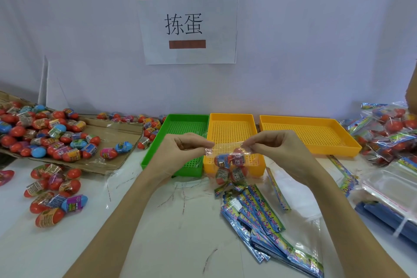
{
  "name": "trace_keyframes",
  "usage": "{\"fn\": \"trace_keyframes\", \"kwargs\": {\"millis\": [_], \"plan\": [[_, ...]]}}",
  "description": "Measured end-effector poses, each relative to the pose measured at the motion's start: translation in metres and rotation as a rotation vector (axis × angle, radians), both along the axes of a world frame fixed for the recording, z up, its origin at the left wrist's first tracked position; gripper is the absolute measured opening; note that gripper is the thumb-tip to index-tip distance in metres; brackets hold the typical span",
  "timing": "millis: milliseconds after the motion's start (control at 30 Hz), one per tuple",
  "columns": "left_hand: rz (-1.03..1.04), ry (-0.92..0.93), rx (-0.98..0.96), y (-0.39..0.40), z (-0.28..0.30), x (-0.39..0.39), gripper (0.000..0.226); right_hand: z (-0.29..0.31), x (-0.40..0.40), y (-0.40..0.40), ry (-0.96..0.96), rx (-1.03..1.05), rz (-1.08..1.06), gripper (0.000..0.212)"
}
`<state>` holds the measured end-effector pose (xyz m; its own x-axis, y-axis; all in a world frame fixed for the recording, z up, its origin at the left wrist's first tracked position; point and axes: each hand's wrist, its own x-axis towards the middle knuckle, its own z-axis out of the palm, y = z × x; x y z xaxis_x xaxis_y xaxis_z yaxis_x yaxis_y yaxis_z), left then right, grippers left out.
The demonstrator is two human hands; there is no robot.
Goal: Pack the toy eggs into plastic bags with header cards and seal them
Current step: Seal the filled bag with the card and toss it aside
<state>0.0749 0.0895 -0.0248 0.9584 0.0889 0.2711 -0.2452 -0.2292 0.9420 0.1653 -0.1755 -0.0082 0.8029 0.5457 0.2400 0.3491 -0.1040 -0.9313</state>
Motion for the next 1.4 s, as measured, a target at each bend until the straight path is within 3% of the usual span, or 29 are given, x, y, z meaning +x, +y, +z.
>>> {"fn": "trace_keyframes", "kwargs": {"millis": [100,200,367,500,700,767,867,933,1033,1100,1200,1400], "plan": [[-0.008,-0.019,0.003,0.0,0.0,-0.001,0.025,0.001,-0.001,0.0,-0.007,-0.014,-0.013,0.023],[-0.007,-0.023,-0.067,-0.005,0.001,-0.001,0.012,0.001,0.0,0.001,0.015,0.017,-0.036,0.027],[0.064,-0.022,-0.073,-0.014,-0.002,0.002,0.013,-0.004,-0.002,0.009,0.002,0.028,-0.045,0.01],[0.071,0.009,-0.111,-0.013,-0.001,0.002,0.014,-0.007,-0.002,0.012,0.037,0.048,-0.049,0.017],[0.014,0.03,0.034,-0.019,0.007,-0.002,0.032,-0.004,-0.011,0.019,0.059,0.108,0.073,0.027],[-0.005,0.027,0.076,-0.031,0.006,-0.003,0.029,-0.003,-0.017,0.027,0.041,0.158,0.12,0.029],[0.11,0.0,0.002,-0.042,0.001,0.0,0.012,-0.003,-0.02,0.034,0.012,0.178,0.051,0.033],[0.242,0.018,-0.12,-0.042,-0.001,0.001,0.006,-0.004,-0.017,0.031,-0.013,0.05,-0.023,0.031],[0.343,0.068,-0.357,-0.04,0.001,0.002,0.019,-0.009,-0.015,0.027,-0.05,-0.132,-0.068,0.017],[0.334,0.098,-0.456,-0.039,0.004,0.001,0.03,-0.01,-0.016,0.029,-0.045,-0.095,-0.113,0.01],[0.313,0.136,-0.436,-0.038,0.007,-0.001,0.023,-0.009,-0.015,0.03,-0.013,-0.038,-0.134,0.01],[0.191,0.098,-0.498,-0.032,0.014,-0.003,0.021,-0.002,-0.017,0.025,0.213,0.085,-0.036,0.03]]}}
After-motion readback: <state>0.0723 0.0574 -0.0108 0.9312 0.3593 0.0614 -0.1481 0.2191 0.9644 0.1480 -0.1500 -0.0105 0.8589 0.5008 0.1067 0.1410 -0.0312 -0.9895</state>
